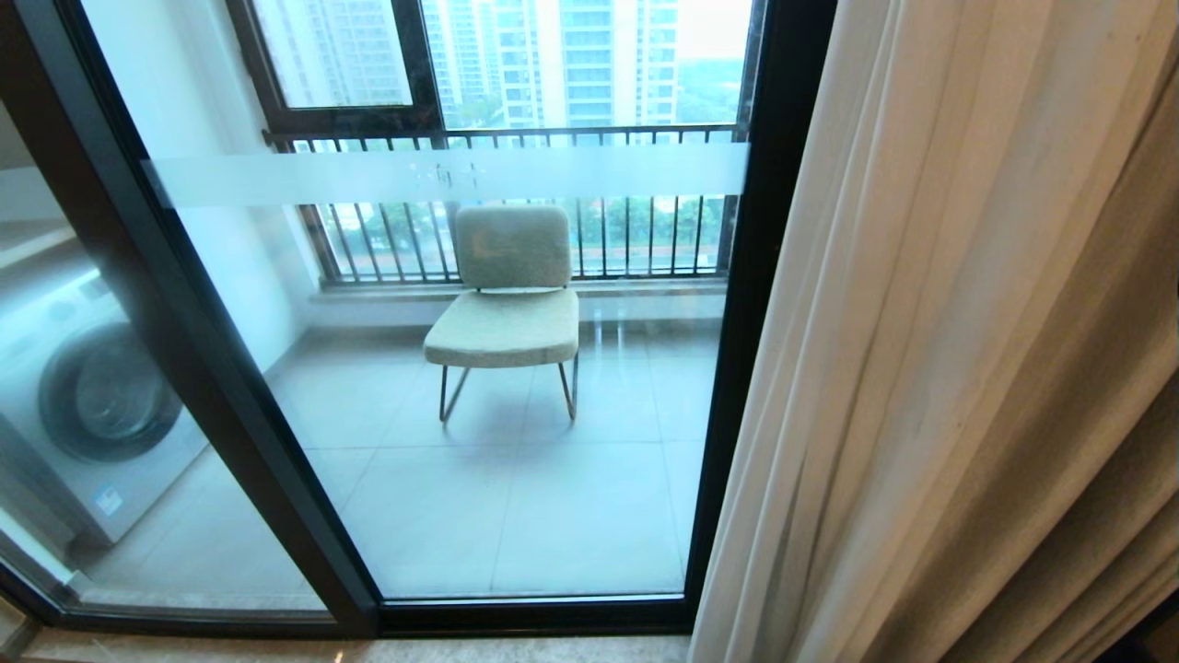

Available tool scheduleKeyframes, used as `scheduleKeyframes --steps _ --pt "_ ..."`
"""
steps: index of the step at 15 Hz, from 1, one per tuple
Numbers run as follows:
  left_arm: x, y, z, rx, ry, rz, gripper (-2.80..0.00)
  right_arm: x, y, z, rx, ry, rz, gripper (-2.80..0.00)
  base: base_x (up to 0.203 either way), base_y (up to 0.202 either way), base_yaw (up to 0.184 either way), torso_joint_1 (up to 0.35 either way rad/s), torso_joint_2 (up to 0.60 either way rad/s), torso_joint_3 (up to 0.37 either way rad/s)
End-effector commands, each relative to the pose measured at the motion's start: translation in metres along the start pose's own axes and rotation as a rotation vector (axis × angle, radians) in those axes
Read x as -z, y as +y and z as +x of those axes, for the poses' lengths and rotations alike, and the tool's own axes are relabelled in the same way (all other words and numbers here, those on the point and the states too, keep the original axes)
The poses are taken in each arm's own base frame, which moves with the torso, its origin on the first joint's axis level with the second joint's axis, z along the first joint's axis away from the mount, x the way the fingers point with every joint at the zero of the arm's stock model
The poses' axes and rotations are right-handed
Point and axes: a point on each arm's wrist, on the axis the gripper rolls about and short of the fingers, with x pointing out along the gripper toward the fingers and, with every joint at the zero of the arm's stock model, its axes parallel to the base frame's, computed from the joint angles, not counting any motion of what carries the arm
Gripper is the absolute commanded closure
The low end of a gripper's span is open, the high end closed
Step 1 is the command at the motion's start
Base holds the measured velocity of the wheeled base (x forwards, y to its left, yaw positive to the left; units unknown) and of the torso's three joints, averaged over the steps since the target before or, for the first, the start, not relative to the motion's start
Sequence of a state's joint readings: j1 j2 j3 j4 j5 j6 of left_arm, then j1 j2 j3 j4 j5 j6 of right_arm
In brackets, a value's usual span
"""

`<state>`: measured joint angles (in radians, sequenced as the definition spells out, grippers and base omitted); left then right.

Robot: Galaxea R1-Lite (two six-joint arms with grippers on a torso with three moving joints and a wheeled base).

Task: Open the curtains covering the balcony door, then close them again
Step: Close the inner curtains on both sides

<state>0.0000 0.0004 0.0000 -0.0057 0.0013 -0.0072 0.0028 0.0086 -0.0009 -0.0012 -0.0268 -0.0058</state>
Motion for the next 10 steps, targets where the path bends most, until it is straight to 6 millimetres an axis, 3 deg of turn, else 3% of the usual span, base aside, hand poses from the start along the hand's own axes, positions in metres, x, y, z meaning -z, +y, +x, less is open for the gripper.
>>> scheduleKeyframes --steps 1,10 --pt "0.0000 0.0000 0.0000 0.000 -0.001 0.000 0.00 0.0004 -0.0001 -0.0006 0.004 -0.008 0.020 0.00 0.000 0.000 0.000 0.000 0.00 0.000" --pt "0.0000 0.0000 0.0000 0.000 -0.001 0.000 0.00 0.0004 -0.0001 -0.0006 0.005 -0.008 0.035 0.00 0.000 0.000 0.000 0.000 0.00 0.000"
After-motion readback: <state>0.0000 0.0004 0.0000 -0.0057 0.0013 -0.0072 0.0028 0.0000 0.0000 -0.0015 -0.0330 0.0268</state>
